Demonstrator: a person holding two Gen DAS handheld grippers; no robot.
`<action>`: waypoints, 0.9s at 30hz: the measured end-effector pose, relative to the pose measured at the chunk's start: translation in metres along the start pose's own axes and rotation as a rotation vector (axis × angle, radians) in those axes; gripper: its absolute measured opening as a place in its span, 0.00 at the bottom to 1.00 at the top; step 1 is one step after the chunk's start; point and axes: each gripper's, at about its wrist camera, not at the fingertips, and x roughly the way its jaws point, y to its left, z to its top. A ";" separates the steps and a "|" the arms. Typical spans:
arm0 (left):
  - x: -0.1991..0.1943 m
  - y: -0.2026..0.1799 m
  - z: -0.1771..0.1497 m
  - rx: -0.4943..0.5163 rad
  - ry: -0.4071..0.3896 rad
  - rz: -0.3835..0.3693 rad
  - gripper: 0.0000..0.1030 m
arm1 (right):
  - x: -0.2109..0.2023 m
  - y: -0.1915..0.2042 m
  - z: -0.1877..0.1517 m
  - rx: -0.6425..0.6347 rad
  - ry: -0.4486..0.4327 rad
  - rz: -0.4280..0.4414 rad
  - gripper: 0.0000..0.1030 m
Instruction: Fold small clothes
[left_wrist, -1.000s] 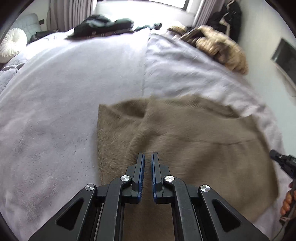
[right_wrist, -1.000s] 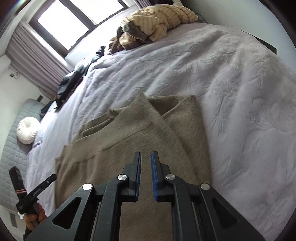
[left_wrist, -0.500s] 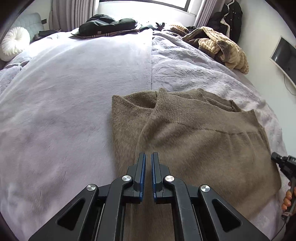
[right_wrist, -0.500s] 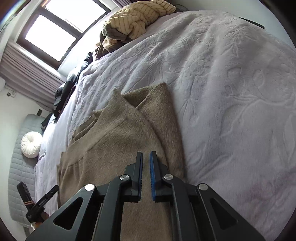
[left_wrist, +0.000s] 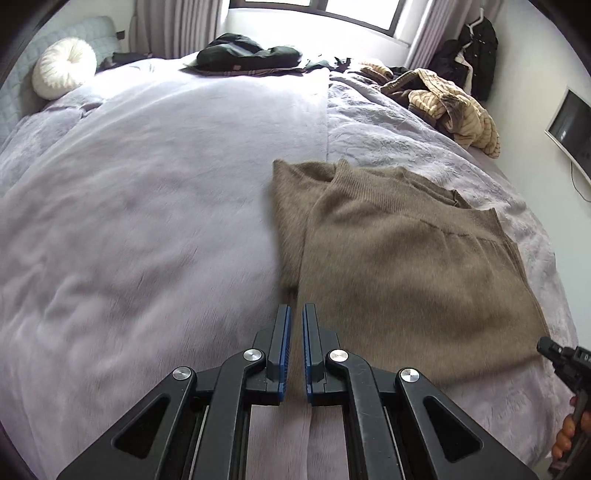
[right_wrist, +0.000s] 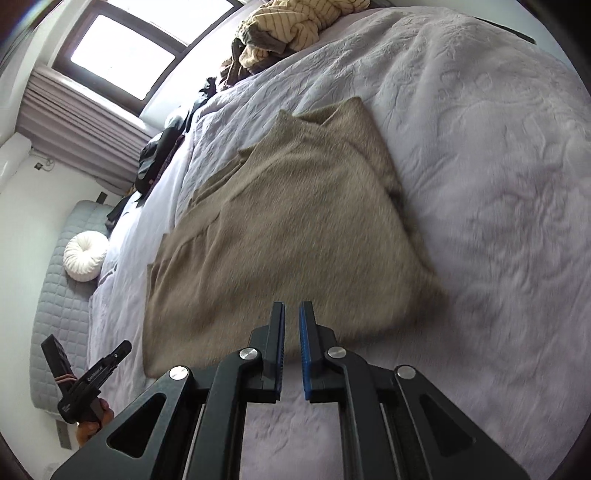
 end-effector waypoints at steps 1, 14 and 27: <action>-0.002 0.001 -0.004 -0.003 0.004 0.003 0.07 | -0.001 0.003 -0.005 -0.007 0.004 0.002 0.09; -0.036 0.011 -0.048 -0.020 -0.048 0.076 0.99 | -0.018 0.041 -0.050 -0.094 0.006 0.025 0.66; -0.046 0.024 -0.072 -0.050 0.001 0.042 0.99 | -0.022 0.064 -0.077 -0.136 0.003 0.024 0.83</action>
